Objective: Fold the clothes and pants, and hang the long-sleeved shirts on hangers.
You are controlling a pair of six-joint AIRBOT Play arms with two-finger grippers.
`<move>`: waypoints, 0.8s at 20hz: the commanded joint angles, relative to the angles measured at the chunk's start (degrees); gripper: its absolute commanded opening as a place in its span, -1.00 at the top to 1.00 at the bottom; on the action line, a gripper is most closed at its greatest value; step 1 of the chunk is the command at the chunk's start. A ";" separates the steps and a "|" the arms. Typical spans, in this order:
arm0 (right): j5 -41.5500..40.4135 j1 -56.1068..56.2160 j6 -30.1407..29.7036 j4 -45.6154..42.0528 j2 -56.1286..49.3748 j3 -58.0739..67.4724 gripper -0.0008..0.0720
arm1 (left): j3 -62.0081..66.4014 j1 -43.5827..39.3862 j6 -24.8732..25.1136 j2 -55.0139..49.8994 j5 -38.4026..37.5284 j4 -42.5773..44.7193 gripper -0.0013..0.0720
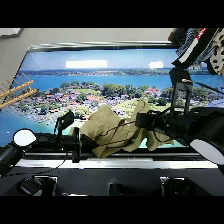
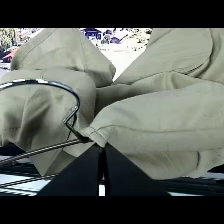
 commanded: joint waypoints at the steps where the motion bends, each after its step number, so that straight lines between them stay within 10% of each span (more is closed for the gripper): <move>1: 0.96 0.04 -0.61 -0.61 -1.27 0.07 0.91 | 0.00 -0.11 0.55 -0.26 0.07 -0.59 0.92; 11: -1.31 0.04 -1.62 3.23 -4.48 0.07 0.89 | 0.00 -0.11 2.03 -0.35 3.08 -3.15 0.92; 13: -1.42 0.04 -1.60 3.28 -4.46 0.07 0.71 | 0.00 -0.11 2.03 -0.50 3.04 -3.15 0.92; 16: -0.37 0.04 -1.60 3.28 -3.91 0.11 -0.36 | 0.00 -0.11 2.03 -0.55 3.06 -3.15 0.92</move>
